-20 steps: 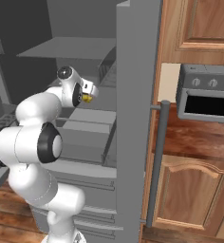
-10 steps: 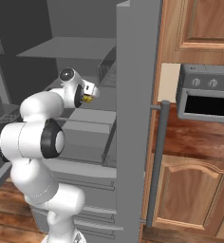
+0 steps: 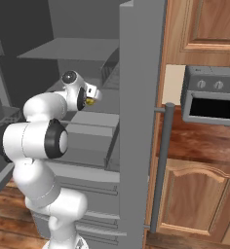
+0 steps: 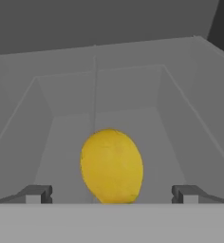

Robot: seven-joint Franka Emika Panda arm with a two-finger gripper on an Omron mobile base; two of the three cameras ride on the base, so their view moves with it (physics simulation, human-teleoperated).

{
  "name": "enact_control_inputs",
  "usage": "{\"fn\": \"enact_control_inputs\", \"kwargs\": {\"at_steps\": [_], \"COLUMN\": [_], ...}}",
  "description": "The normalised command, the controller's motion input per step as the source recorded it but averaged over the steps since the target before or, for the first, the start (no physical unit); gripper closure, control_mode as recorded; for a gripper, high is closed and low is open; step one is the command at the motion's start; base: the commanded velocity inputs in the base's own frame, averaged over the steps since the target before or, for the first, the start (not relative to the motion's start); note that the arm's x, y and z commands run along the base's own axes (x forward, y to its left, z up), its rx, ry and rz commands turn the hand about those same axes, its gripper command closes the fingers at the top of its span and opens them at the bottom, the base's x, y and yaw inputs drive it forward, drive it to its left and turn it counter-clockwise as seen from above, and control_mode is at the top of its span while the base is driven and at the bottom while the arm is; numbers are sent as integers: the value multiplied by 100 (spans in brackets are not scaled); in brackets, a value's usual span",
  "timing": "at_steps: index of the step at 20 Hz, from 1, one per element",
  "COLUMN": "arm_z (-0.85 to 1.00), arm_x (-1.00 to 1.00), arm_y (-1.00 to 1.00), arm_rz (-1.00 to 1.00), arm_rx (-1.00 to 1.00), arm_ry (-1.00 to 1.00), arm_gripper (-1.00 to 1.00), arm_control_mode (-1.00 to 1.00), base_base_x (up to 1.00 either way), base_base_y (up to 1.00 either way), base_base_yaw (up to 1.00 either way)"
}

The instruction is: Retrieve a lemon from the fridge and place it on the cutting board with the fish.

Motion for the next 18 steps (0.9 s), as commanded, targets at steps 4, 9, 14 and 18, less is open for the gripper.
{"fn": "enact_control_inputs", "kwargs": {"at_steps": [4,9,14,18], "arm_z": [-12,-13,-5,-10], "arm_x": [7,29,36,14], "arm_y": [8,0,0,0], "arm_rz": [1,0,0,0], "arm_rx": [0,0,0,0], "arm_ry": [4,2,1,3], "arm_gripper": [-100,-100,-100,-100], "arm_control_mode": [-100,-100,-100,-100], "base_base_x": [0,0,0,0], "base_base_y": [0,0,0,0], "base_base_yaw": [0,0,0,0]}}
